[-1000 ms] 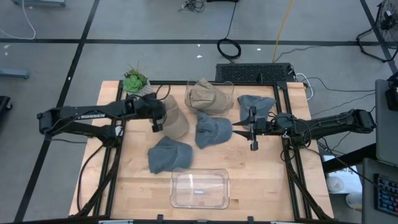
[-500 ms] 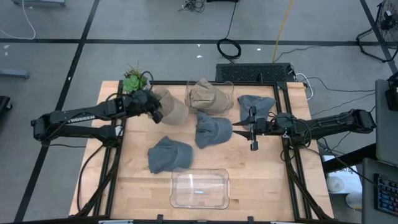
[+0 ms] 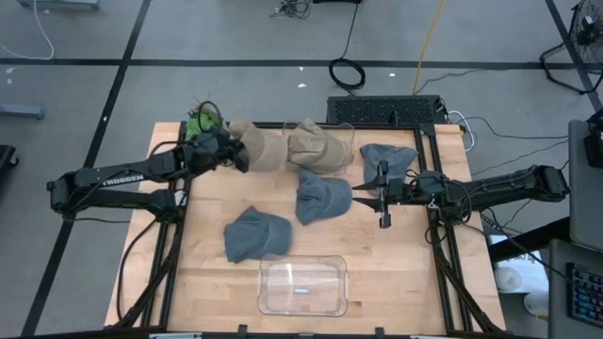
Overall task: Pick & Place hat
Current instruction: Put the brown cap into the top transparent bin
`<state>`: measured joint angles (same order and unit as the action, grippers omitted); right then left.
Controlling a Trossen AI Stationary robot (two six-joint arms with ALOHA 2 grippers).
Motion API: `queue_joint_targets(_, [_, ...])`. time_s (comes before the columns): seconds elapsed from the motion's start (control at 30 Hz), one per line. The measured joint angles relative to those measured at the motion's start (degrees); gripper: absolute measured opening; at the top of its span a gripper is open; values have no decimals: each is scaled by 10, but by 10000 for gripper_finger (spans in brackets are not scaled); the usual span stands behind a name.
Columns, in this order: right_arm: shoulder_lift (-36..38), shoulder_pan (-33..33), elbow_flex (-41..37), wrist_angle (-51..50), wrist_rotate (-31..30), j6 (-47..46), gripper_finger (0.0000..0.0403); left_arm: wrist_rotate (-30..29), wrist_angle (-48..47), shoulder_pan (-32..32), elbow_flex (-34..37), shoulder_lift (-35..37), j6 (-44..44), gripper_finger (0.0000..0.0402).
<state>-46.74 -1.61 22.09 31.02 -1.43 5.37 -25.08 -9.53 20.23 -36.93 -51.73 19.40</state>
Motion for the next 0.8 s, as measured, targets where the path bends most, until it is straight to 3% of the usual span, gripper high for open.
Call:
queue_joint_targets(0.23, [0,0,0,0,0,0,116,-9,35,0,0,0,2,2])
queue_joint_targets(0.5, [0,0,0,0,0,0,116,-5,153,0,0,-3,-10,2])
queue_joint_targets(0.8, [0,0,0,0,0,0,116,22,317,1,0,-85,-43,2])
